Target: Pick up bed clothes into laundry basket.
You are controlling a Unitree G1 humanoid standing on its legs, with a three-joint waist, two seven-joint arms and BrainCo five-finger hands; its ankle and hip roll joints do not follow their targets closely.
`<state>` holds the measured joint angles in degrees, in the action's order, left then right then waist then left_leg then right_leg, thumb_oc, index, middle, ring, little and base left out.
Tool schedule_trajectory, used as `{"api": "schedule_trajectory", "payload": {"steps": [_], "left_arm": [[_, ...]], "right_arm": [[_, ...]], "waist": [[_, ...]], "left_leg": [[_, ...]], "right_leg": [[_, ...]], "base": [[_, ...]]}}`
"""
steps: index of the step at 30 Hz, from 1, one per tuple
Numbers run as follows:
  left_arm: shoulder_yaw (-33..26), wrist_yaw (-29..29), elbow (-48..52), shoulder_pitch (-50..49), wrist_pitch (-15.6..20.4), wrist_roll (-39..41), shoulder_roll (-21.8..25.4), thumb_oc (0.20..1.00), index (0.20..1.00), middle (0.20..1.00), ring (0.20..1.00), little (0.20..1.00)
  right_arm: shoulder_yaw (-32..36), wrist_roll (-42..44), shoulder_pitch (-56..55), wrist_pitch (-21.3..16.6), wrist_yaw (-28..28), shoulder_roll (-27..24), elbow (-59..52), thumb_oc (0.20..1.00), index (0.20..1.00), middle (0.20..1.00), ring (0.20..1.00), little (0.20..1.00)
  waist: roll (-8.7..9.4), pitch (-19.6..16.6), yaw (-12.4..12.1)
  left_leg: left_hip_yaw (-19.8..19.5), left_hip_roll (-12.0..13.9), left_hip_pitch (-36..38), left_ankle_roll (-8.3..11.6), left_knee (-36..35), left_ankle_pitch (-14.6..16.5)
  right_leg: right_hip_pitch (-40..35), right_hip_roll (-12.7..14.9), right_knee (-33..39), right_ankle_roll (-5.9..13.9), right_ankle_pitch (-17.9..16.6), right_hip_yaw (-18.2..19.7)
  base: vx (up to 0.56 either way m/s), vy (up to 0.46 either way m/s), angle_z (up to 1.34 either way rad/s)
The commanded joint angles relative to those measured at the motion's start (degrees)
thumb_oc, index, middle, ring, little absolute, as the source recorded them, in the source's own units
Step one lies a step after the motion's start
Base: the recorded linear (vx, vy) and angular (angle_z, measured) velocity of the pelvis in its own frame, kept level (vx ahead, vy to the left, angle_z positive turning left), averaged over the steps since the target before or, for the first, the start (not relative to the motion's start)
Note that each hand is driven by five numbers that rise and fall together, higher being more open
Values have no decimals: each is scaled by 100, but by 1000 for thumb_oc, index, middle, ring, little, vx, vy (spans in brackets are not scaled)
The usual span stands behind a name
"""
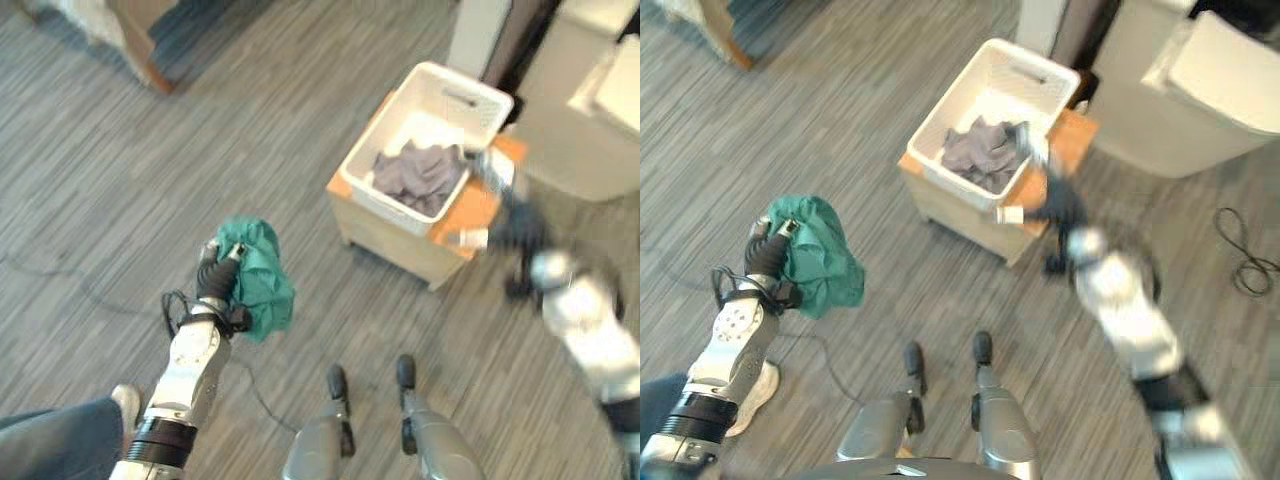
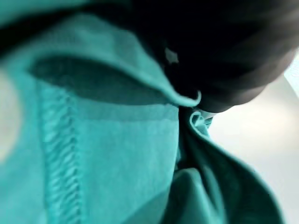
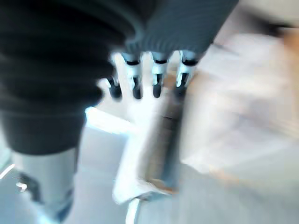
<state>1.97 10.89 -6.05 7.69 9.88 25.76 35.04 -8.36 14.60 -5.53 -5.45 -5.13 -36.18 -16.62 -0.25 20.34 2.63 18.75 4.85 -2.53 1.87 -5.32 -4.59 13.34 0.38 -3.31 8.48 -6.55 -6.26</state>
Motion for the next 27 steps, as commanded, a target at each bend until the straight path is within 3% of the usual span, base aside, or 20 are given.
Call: {"api": "schedule_trajectory", "payload": {"steps": [1, 2, 3, 6, 8, 10, 12, 13, 14, 16, 18, 23, 24, 27], "left_arm": [[-418, 23, -374, 358, 453, -118, 189, 200, 200, 200, 200, 200], [-415, 23, -376, 359, 454, -117, 190, 200, 200, 200, 200, 200], [-501, 127, -414, 490, 468, -91, 217, 200, 200, 200, 200, 200], [-640, 331, -445, 736, 612, 68, 217, 200, 200, 200, 200, 200], [-681, 401, -507, 770, 641, 176, 156, 200, 200, 200, 200, 200], [-581, 497, -634, 920, 631, 206, 123, 200, 200, 200, 200, 200], [-529, 642, -827, 1184, 654, 250, 168, 200, 200, 200, 200, 200], [-533, 746, -903, 1377, 723, 256, 314, 200, 200, 200, 200, 200], [-503, 792, -933, 1494, 771, 246, 452, 200, 200, 200, 200, 200], [-544, 814, -937, 1648, 816, 247, 757, 200, 200, 200, 200, 200], [-568, 781, -1036, 1898, 861, 331, 1079, 200, 200, 200, 200, 200], [-323, 720, -1460, 2778, 1018, 859, 2190, 200, 200, 200, 200, 200], [-288, 713, -1486, 2824, 1027, 869, 2202, 200, 200, 200, 200, 200], [418, 504, -2154, 3856, 969, 1393, 2862, 200, 200, 200, 200, 200]], "right_arm": [[69, 1053, -560, -114, -946, 37, 360, 1000, 1000, 1000, 1000, 1000], [71, 1053, -563, -114, -947, 38, 358, 1000, 1000, 1000, 1000, 1000], [153, 1117, -976, -58, -855, 271, 620, 1000, 1000, 1000, 1000, 1000], [184, 995, -1224, 8, -783, 492, 867, 1000, 1000, 1000, 1000, 1000], [117, 1061, -1355, 21, -794, 506, 972, 1000, 1000, 1000, 1000, 1000], [146, 992, -1307, 13, -711, 494, 1077, 1000, 1000, 1000, 1000, 1000], [290, 912, -1177, -7, -521, 480, 1203, 1000, 1000, 1000, 1000, 1000], [387, 995, -1123, -52, -482, 451, 1323, 1000, 1000, 1000, 1000, 1000], [361, 994, -1056, -59, -466, 394, 1447, 1000, 1000, 1000, 1000, 1000], [298, 887, -928, -97, -459, 317, 1563, 1000, 1000, 1000, 1000, 1000], [222, 767, -848, -91, -461, 284, 1661, 1000, 1000, 1000, 1000, 1000], [159, 661, -830, -61, -506, 425, 1810, 1000, 1000, 1000, 1000, 1000], [167, 659, -824, -61, -506, 441, 1811, 1000, 1000, 1000, 1000, 1000], [-63, 537, -790, -8, -556, 549, 1909, 1000, 1000, 1000, 1000, 1000]], "waist": [[120, -229, 166], [120, -229, 164], [198, -295, 170], [497, -417, 253], [686, -332, 114], [735, -291, 85], [749, -308, 158], [636, -325, 186], [557, -332, 122], [480, -333, 43], [416, -410, 98], [234, -688, 186], [239, -691, 168], [96, -865, 242]], "left_leg": [[238, 236, 326, 328, 240, 528], [239, 236, 328, 329, 239, 529], [314, 279, 321, 405, 395, 577], [448, 653, 58, 560, 1739, 746], [-85, 798, -254, 539, 2786, 597], [-361, 815, -547, 479, 2944, 633], [-362, 926, -946, 450, 2608, 594], [-304, 905, -1105, 468, 2074, 121], [-531, 799, -1240, 551, 1658, -178], [-905, 709, -1254, 654, 1200, -446], [-903, 731, -1035, 680, 1054, -407], [-667, 507, -403, 590, 469, -339], [-661, 513, -421, 586, 457, -367], [-494, 301, -181, 488, 128, -364]], "right_leg": [[-62, 834, -947, 134, 583, -1537], [-63, 833, -947, 134, 583, -1537], [-219, 876, -620, 19, 598, -1823], [-644, 479, -154, -264, 805, -1546], [-945, 220, -33, -504, 958, -1230], [-1083, 192, 72, -529, 992, -1117], [-1233, 274, 190, -469, 1013, -989], [-1222, 290, 230, -469, 930, -873], [-1249, 264, 250, -456, 940, -722], [-1351, 273, 236, -420, 962, -486], [-1449, 261, 272, -392, 966, -323], [-1614, 367, 421, -258, 906, -190], [-1591, 361, 429, -260, 880, -184], [-1619, 490, 486, -138, 831, -130]], "base": [[79, -24, -142], [111, -110, -103], [26, -175, -104], [71, -277, -52], [109, -164, -70], [74, -45, -71], [101, 73, -27], [94, 189, -4], [164, 246, -12], [198, 173, -48], [184, 129, -75], [175, 165, -33], [127, 164, -27], [139, 171, 0]]}}
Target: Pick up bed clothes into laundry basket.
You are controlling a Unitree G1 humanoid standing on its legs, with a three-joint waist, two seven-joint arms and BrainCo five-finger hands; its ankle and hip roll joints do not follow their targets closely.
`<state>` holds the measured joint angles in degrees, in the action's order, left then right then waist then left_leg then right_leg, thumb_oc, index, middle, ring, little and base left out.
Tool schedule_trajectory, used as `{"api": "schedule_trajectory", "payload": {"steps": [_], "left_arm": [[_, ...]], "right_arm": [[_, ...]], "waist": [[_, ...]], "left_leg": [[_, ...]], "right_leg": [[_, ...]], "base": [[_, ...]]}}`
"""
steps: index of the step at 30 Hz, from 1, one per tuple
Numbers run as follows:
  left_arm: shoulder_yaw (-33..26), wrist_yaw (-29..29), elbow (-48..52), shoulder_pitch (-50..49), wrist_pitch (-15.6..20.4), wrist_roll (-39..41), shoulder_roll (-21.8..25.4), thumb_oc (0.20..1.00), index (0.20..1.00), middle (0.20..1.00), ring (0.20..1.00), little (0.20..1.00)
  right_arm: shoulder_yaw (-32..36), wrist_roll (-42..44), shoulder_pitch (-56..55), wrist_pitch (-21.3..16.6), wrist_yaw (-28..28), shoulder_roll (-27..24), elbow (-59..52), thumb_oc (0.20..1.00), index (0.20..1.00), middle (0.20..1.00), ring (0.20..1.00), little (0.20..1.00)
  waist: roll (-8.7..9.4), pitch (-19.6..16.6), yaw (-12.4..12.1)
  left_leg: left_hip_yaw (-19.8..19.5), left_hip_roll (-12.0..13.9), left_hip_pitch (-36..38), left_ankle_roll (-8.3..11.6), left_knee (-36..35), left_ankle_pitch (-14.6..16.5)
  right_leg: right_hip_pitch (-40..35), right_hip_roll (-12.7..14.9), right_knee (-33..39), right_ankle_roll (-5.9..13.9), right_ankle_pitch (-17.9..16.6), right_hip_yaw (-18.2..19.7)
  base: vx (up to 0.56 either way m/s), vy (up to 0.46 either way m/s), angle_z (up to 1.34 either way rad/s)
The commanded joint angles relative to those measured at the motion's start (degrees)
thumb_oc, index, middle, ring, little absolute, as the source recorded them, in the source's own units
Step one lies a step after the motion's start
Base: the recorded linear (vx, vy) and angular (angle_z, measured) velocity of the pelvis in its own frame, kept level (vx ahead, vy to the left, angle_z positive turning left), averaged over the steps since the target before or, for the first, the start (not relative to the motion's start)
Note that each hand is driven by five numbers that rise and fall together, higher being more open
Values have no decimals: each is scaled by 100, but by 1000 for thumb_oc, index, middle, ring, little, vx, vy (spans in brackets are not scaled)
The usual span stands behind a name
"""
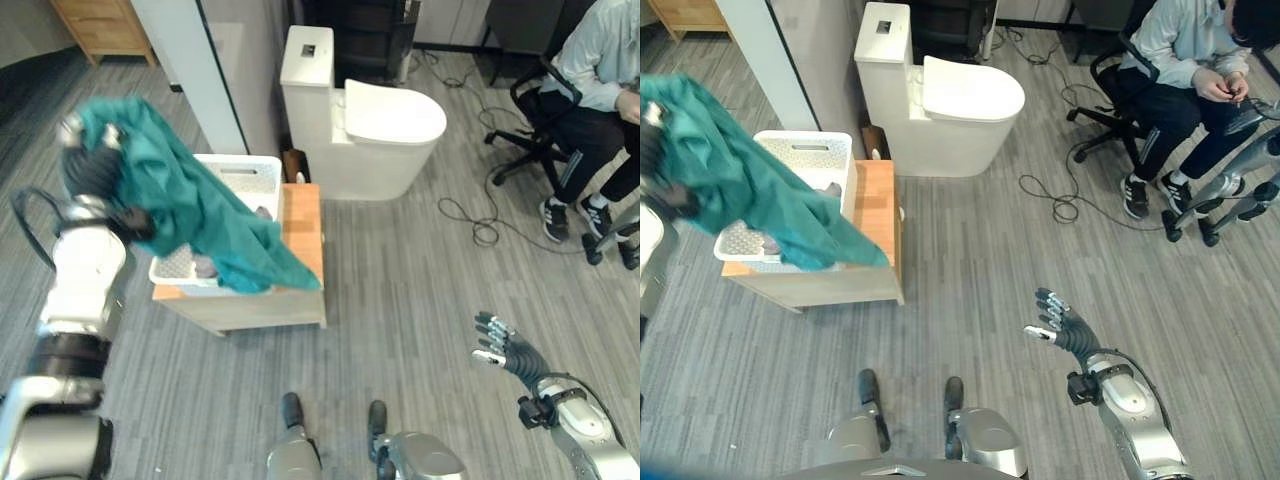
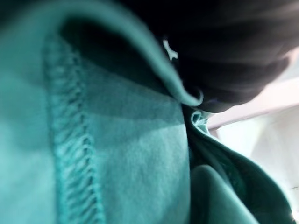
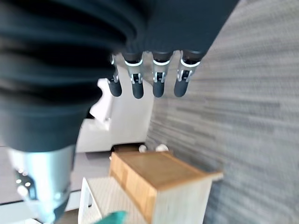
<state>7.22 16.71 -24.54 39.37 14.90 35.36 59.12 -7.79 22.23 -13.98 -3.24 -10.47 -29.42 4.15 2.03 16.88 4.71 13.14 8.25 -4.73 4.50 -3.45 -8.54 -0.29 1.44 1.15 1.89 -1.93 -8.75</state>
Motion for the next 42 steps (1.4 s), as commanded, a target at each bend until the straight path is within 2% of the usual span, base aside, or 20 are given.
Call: {"api": "schedule_trajectory", "payload": {"steps": [1, 4, 7, 13, 18, 27, 36, 38, 39, 42], "left_arm": [[50, -122, -465, 897, 430, 483, 546, 200, 200, 200, 200, 200], [762, -336, -1137, 1798, 347, 689, 846, 200, 200, 200, 200, 200], [1158, -438, -1704, 2343, 234, 769, 949, 200, 200, 200, 200, 200], [1819, -728, -2970, 3165, -85, 634, 842, 200, 200, 200, 200, 200], [1907, -826, -3500, 3334, -210, 473, 718, 200, 200, 200, 200, 200], [1787, -814, -3712, 3300, -231, 434, 472, 200, 200, 200, 200, 200], [1913, -802, -3865, 3340, -290, 160, 460, 200, 200, 200, 200, 200], [2115, -753, -3948, 3298, -388, -605, 521, 200, 200, 200, 200, 200], [2123, -750, -3950, 3309, -390, -610, 520, 200, 200, 200, 200, 200], [2519, -832, -4216, 3138, -630, -1902, 600, 200, 200, 200, 200, 200]], "right_arm": [[-176, -270, 73, -206, -30, -164, -171, 1000, 1000, 1000, 1000, 1000], [-296, -293, 197, -194, -44, -156, -119, 1000, 1000, 1000, 1000, 1000], [-392, -258, 318, -197, -17, -155, -54, 1000, 1000, 1000, 1000, 1000], [-506, -180, 509, -183, 22, -163, -4, 1000, 1000, 1000, 1000, 1000], [-671, -153, 641, -182, 39, -138, -6, 1000, 1000, 1000, 1000, 1000], [-623, -350, 509, -275, 187, -126, 80, 1000, 1000, 1000, 1000, 1000], [-633, -415, 568, -385, 296, -123, -2, 1000, 1000, 1000, 1000, 1000], [-694, -405, 602, -394, 341, -158, 33, 1000, 1000, 1000, 1000, 1000], [-695, -405, 605, -395, 342, -153, 35, 1000, 1000, 1000, 1000, 1000], [-708, -390, 573, -441, 362, -202, -2, 1000, 1000, 1000, 1000, 1000]], "waist": [[-184, -558, 60], [-249, -617, 57], [-283, -634, 63], [-272, -512, 125], [-241, -366, 180], [-146, -207, 332], [-198, -45, 386], [-236, 98, 418], [-233, 97, 416], [-300, 299, 468]], "left_leg": [[94, -64, 62, 210, -87, 49], [121, -145, 64, 158, -110, 110], [148, -196, 53, 120, -131, 145], [203, -226, -86, 83, -155, 155], [250, -226, -223, 76, -155, 149], [303, -235, -415, 73, -155, 195], [362, -246, -473, 59, -155, 208], [375, -242, -587, 68, -155, 158], [375, -242, -590, 68, -155, 157], [430, -252, -713, 71, -155, 110]], "right_leg": [[-252, 412, 54, 549, 349, 138], [-222, 467, 106, 630, 283, 151], [-182, 504, 128, 677, 240, 164], [31, 534, 128, 727, 130, 264], [183, 525, 166, 742, 53, 321], [411, 520, 184, 796, -25, 404], [565, 531, 174, 829, -90, 483], [685, 529, 178, 824, -148, 500], [688, 529, 178, 824, -148, 500], [822, 529, 229, 819, -243, 557]], "base": [[83, 112, 6], [72, 100, 9], [34, 65, 2], [-6, 50, -12], [-10, 15, -6], [1, 18, -4], [-8, 14, -3], [-54, 5, -4], [-31, -1, -7], [-22, 6, -5]]}}
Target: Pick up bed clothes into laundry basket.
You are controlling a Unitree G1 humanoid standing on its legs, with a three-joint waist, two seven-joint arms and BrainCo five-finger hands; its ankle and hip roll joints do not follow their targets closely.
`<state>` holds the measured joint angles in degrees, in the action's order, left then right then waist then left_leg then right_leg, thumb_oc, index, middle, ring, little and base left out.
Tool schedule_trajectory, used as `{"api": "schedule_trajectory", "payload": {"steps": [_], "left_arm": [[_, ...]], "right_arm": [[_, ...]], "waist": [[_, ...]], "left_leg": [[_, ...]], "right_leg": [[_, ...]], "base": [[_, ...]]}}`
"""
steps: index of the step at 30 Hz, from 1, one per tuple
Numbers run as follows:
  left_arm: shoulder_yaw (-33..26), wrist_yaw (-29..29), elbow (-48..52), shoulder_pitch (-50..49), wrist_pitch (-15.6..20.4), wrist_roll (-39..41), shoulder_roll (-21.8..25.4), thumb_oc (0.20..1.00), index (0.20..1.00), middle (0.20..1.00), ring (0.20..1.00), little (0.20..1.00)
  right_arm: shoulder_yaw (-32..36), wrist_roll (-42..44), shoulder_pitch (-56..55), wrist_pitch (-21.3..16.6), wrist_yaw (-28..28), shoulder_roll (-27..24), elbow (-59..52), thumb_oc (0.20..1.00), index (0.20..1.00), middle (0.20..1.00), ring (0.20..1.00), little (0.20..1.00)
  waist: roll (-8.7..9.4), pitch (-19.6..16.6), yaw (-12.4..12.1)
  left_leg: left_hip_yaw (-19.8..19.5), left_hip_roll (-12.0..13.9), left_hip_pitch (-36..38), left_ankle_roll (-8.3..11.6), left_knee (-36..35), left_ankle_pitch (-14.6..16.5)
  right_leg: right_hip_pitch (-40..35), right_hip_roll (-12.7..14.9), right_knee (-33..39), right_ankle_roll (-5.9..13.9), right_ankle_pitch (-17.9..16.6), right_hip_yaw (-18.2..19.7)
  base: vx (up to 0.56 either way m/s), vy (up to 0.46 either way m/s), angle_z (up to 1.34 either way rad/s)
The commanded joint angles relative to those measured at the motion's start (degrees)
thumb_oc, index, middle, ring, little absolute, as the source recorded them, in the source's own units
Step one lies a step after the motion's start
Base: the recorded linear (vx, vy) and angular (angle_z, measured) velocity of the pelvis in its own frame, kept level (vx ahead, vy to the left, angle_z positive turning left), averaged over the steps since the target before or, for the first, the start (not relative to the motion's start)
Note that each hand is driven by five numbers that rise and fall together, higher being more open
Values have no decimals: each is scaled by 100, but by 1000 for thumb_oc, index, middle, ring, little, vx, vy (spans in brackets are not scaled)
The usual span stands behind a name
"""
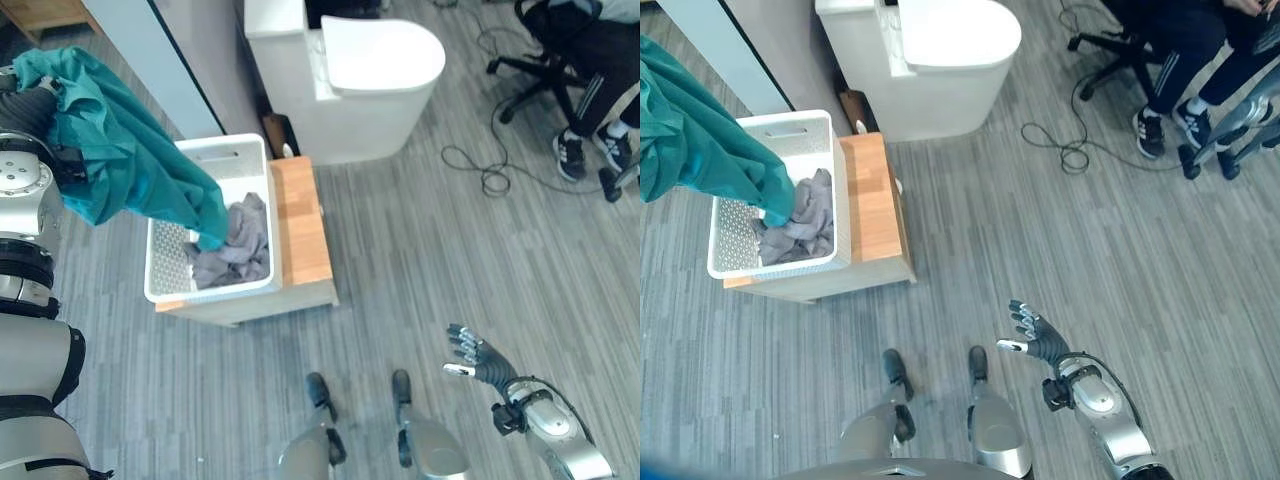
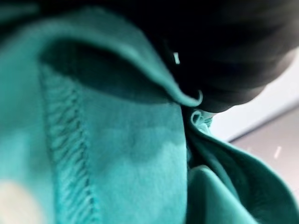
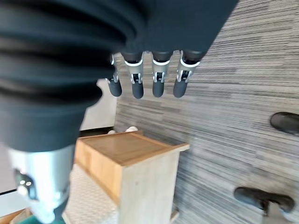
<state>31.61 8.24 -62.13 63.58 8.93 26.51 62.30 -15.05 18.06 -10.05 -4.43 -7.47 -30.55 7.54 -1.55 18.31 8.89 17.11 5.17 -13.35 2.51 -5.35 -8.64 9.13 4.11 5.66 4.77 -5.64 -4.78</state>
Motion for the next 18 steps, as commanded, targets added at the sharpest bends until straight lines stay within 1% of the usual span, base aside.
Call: {"api": "schedule_trajectory", "payload": {"steps": [1, 2, 3, 4, 5, 6, 7, 8, 9, 13, 14, 18], "left_arm": [[172, 5, -534, 684, -64, -1379, 284, 200, 200, 200, 200, 200], [174, 5, -536, 687, -64, -1381, 283, 200, 200, 200, 200, 200], [242, 64, -666, 592, -128, -1790, 272, 200, 200, 200, 200, 200], [229, 66, -662, 580, -129, -1793, 273, 200, 200, 200, 200, 200], [94, 44, -696, 463, -124, -1736, 231, 200, 200, 200, 200, 200], [-245, 26, -786, 154, -169, -1571, 119, 200, 200, 200, 200, 200], [-341, -6, -882, 40, -205, -1607, 72, 200, 200, 200, 200, 200], [-345, -6, -881, 36, -205, -1608, 72, 200, 200, 200, 200, 200], [-486, -12, -1026, -86, -283, -1661, -4, 200, 200, 200, 200, 200], [-586, 12, -1167, -105, -361, -1779, 0, 200, 200, 200, 200, 200], [-594, 67, -1143, -68, -365, -1774, -9, 1000, 1000, 1000, 1000, 1000], [-642, 96, -1063, -55, -318, -1657, 39, 1000, 1000, 1000, 1000, 1000]], "right_arm": [[0, 27, 190, -329, 73, -99, -337, 1000, 1000, 1000, 1000, 1000], [-1, 27, 191, -329, 73, -97, -336, 1000, 1000, 1000, 1000, 1000], [-50, 37, 232, -359, 81, -87, -342, 1000, 1000, 1000, 1000, 1000], [-53, 38, 234, -360, 82, -92, -340, 1000, 1000, 1000, 1000, 1000], [-63, 47, 243, -366, 86, -77, -349, 1000, 1000, 1000, 1000, 1000], [-93, 30, 256, -377, 111, -69, -358, 1000, 1000, 1000, 1000, 1000], [-103, 19, 249, -372, 109, -59, -352, 1000, 1000, 1000, 1000, 1000], [-104, 19, 249, -372, 109, -61, -352, 1000, 1000, 1000, 1000, 1000], [-101, -23, 223, -362, 119, -55, -340, 1000, 1000, 1000, 1000, 1000], [-78, -73, 167, -346, 151, -58, -282, 1000, 1000, 1000, 1000, 1000], [-104, -66, 184, -344, 154, -59, -265, 1000, 1000, 1000, 1000, 1000], [-125, -17, 201, -352, 149, -85, -285, 1000, 1000, 1000, 1000, 1000]], "waist": [[41, 206, 81], [41, 205, 78], [35, 304, 113], [32, 302, 113], [27, 330, 119], [27, 360, 128], [28, 378, 134], [26, 378, 136], [39, 398, 147], [54, 429, 175], [51, 422, 172], [31, 400, 159]], "left_leg": [[58, 54, 118, 272, 35, 113], [60, 54, 117, 272, 35, 113], [111, 54, 66, 273, 35, 106], [115, 55, 65, 273, 35, 106], [140, 54, 43, 274, 35, 105], [168, 66, 5, 280, 35, 102], [180, 70, -8, 281, 35, 104], [180, 70, -9, 281, 35, 104], [188, 67, -20, 280, 35, 110], [188, 74, -26, 284, 35, 118], [181, 78, -26, 288, 35, 121], [160, 77, -13, 295, 35, 126]], "right_leg": [[-78, 263, -216, 534, 104, 186], [-76, 263, -216, 534, 104, 188], [-8, 259, -187, 552, 50, 255], [-5, 259, -186, 552, 49, 259], [28, 253, -177, 555, 28, 292], [88, 245, -166, 563, -2, 322], [109, 238, -163, 561, -7, 332], [110, 238, -163, 561, -7, 331], [123, 236, -154, 559, 3, 339], [140, 226, -158, 548, 33, 316], [134, 226, -157, 545, 43, 315], [116, 223, -158, 536, 76, 294]], "base": [[-20, 14, -10], [-41, 38, -14], [-30, 26, -16], [-39, 35, -18], [-15, 13, -13], [-21, 16, -15], [-12, 7, -18], [-2, 1, -16], [3, -2, -10], [-1, -2, -1], [0, 0, 0], [4, -5, 2]]}}
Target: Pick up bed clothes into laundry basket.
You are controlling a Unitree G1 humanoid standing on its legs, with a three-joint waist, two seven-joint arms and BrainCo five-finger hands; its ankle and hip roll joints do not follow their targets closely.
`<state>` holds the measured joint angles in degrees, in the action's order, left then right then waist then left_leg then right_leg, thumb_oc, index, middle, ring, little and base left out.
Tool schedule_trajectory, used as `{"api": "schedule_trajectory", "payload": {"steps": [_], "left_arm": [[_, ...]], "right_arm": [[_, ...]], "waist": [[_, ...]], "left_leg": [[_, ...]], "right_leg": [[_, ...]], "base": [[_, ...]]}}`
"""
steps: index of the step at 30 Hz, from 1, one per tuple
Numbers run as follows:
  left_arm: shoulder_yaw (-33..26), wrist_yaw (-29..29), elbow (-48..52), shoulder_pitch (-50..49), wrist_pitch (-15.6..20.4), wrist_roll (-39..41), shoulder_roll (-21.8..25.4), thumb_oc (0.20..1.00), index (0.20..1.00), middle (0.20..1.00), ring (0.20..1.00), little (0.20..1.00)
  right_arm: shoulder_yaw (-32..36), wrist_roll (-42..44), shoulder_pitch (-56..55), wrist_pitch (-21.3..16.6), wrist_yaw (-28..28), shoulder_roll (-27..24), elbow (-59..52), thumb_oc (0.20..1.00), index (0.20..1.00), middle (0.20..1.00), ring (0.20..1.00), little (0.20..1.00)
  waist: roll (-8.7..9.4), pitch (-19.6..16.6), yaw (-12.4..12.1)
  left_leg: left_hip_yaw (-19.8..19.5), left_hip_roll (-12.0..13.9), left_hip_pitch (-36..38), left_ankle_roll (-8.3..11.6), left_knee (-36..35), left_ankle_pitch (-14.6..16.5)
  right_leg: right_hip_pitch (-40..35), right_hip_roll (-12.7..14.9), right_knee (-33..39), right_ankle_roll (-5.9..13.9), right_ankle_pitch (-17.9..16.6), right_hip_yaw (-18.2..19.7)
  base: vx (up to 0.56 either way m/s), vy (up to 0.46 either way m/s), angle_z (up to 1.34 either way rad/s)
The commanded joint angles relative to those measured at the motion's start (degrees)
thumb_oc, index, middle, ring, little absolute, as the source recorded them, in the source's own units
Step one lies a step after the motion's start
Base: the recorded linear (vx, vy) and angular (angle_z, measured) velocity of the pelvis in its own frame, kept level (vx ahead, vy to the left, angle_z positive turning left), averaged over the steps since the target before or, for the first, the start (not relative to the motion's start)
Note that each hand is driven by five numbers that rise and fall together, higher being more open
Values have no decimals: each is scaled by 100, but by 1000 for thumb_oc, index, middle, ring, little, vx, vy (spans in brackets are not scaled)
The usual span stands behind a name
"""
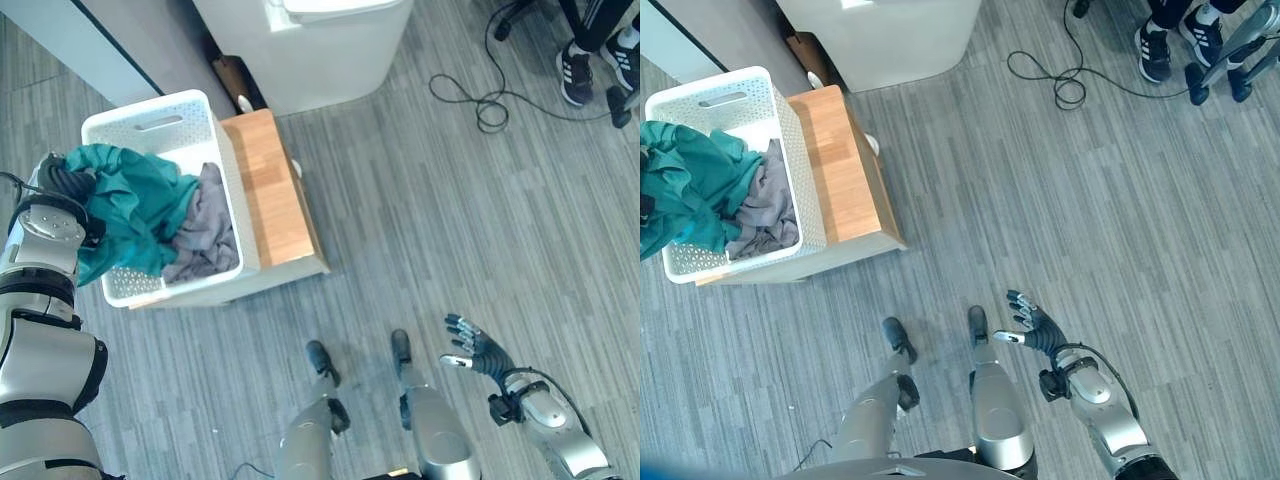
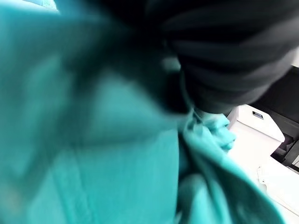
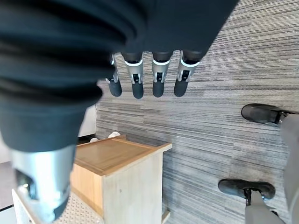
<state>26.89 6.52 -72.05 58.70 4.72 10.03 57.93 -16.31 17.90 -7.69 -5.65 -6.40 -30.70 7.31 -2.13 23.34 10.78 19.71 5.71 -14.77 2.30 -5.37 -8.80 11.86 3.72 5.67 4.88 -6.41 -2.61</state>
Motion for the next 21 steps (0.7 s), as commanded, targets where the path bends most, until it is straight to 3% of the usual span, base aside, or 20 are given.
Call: {"api": "schedule_trajectory", "payload": {"steps": [1, 10, 17, 21], "left_arm": [[-142, 278, -55, 462, 110, 2, 506, 1000, 1000, 1000, 1000, 1000], [-55, 404, 160, 776, 204, 312, 669, 1000, 1000, 1000, 1000, 1000], [-392, 534, 774, 510, 540, 1032, 630, 1000, 1000, 1000, 1000, 1000], [-1612, 531, 2652, -1156, 1074, 2317, 241, 1000, 1000, 1000, 1000, 1000]], "right_arm": [[-6, -5, -32, -234, 26, -84, -279, 1000, 1000, 1000, 1000, 1000], [-16, -16, -28, -215, -25, -151, -347, 1000, 1000, 1000, 1000, 1000], [-32, -33, 102, -237, 18, -156, -318, 1000, 1000, 1000, 1000, 1000], [50, -199, 266, -245, 168, -128, -296, 1000, 1000, 1000, 1000, 1000]], "waist": [[78, -113, -40], [-25, -249, -135], [-63, -318, -207], [1, -374, -357]], "left_leg": [[-101, 24, 143, 316, 37, 145], [-162, 9, 303, 316, 37, 200], [-233, 6, 364, 319, 37, 240], [-253, 51, 516, 271, 37, 293]], "right_leg": [[-169, 262, -164, 520, 164, 65], [-339, 272, -169, 518, 242, -9], [-425, 293, -198, 517, 284, -73], [-380, 279, -669, 541, 376, -123]], "base": [[0, 0, 0], [3, 0, 0], [2, 0, 2], [-25, -4, 5]]}}
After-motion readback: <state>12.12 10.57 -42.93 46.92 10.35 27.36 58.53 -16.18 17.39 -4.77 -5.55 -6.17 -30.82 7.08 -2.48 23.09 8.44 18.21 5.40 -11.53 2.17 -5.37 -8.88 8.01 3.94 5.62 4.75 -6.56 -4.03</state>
